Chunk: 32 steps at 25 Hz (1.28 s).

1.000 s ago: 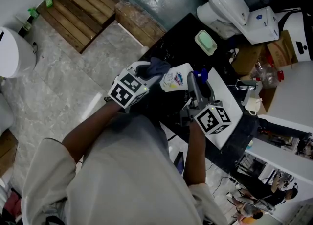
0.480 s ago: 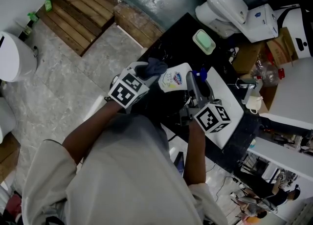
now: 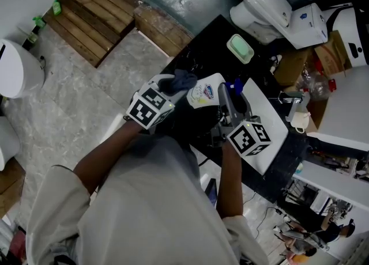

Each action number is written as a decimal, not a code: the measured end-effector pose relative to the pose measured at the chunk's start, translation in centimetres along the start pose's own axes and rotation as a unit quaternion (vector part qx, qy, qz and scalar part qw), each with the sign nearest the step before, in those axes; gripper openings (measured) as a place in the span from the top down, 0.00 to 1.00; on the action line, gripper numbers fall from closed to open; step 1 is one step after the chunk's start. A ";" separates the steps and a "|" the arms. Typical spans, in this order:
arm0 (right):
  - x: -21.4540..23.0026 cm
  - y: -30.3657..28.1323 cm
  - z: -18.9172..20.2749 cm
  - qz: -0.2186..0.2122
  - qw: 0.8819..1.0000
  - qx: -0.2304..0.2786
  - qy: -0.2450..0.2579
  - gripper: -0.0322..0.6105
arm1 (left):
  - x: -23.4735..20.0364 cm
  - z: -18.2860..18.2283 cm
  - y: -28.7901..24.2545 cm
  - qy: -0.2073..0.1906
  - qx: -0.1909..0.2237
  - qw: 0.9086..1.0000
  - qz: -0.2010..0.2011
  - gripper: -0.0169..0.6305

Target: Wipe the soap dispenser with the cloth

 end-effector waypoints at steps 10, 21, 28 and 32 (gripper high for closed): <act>-0.2 0.0 -0.1 0.001 1.000 0.002 0.004 0.74 | 0.9 -0.5 0.3 0.021 0.015 0.999 0.021 0.77; -0.4 0.1 0.0 0.007 1.000 0.006 0.008 0.74 | 1.9 -0.9 0.5 0.022 0.023 0.999 0.036 0.77; -0.8 0.1 0.1 0.007 1.000 0.008 0.017 0.74 | 2.1 -0.6 0.7 0.034 0.033 0.998 0.039 0.77; -0.9 0.3 0.1 0.011 1.000 0.014 0.020 0.74 | 2.2 -0.6 0.7 0.053 0.045 0.997 0.044 0.77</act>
Point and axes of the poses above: the fingertips, and each gripper's own axes: y backward along the fingers, x to its right, z out of its underside, the point moved 4 cm from there along y, backward along the fingers, and after that the axes turned 15 degrees about z, right-handed, at the moved point
